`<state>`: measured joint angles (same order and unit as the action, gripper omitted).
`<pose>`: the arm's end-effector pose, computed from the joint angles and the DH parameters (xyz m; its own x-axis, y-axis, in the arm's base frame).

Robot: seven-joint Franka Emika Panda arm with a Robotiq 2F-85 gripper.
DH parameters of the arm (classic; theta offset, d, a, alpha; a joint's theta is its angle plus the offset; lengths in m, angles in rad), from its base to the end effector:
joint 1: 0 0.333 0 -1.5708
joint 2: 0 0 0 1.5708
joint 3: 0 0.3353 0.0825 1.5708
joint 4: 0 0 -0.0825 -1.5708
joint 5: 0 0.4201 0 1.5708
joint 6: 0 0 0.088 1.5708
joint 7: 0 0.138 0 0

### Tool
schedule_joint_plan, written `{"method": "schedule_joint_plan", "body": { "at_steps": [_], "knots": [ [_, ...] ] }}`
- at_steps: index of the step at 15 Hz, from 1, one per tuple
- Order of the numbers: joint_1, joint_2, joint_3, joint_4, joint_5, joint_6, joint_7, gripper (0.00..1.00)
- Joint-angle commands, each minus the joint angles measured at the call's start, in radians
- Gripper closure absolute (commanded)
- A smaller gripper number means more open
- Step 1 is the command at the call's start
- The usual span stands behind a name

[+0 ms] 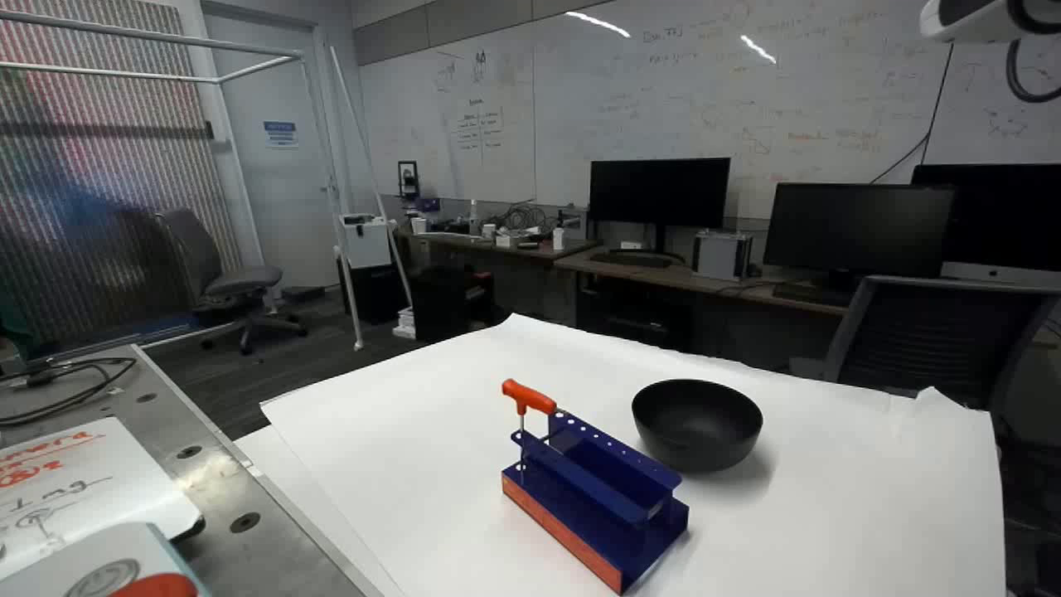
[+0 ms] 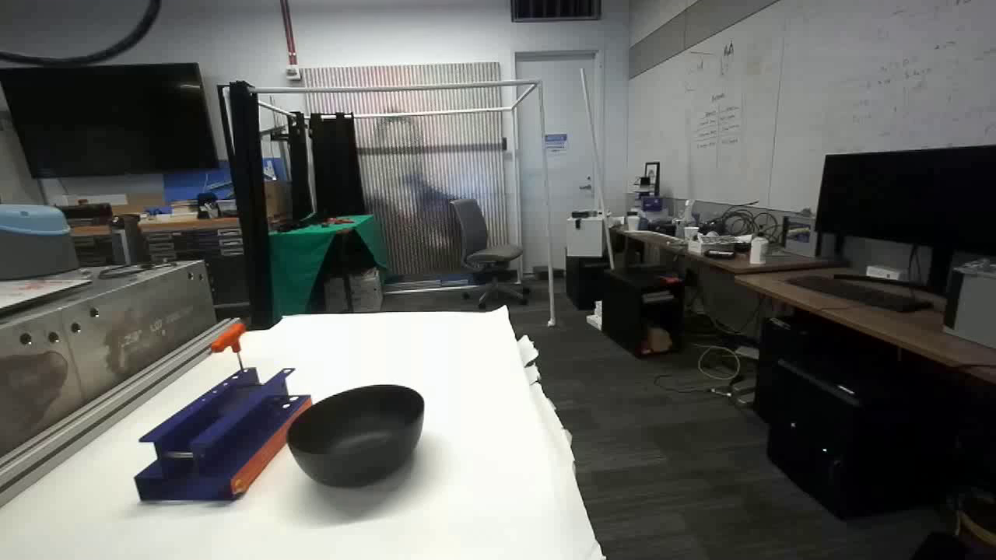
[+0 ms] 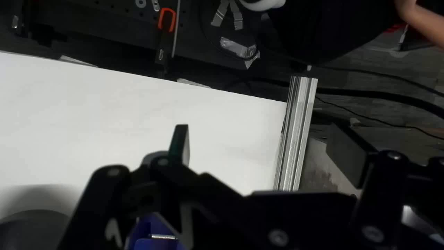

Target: Pick up the orange object tool and put it in the bowl

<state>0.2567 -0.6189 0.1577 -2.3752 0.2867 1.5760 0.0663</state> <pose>0.3173 0.1879 0.5051 0.9366 0.2902 -0.1965 0.2574 -0.9501 -0.1765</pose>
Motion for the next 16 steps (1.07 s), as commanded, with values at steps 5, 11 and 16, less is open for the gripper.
{"method": "schedule_joint_plan", "body": {
  "at_steps": [5, 11, 16],
  "knots": [
    [-0.022, -0.007, 0.016, 0.015, 0.008, -0.004, -0.009, 0.00],
    [-0.048, 0.122, 0.016, 0.111, 0.000, 0.050, -0.003, 0.00],
    [-0.096, 0.400, 0.034, 0.338, -0.065, 0.183, 0.059, 0.00]
  ]
}}
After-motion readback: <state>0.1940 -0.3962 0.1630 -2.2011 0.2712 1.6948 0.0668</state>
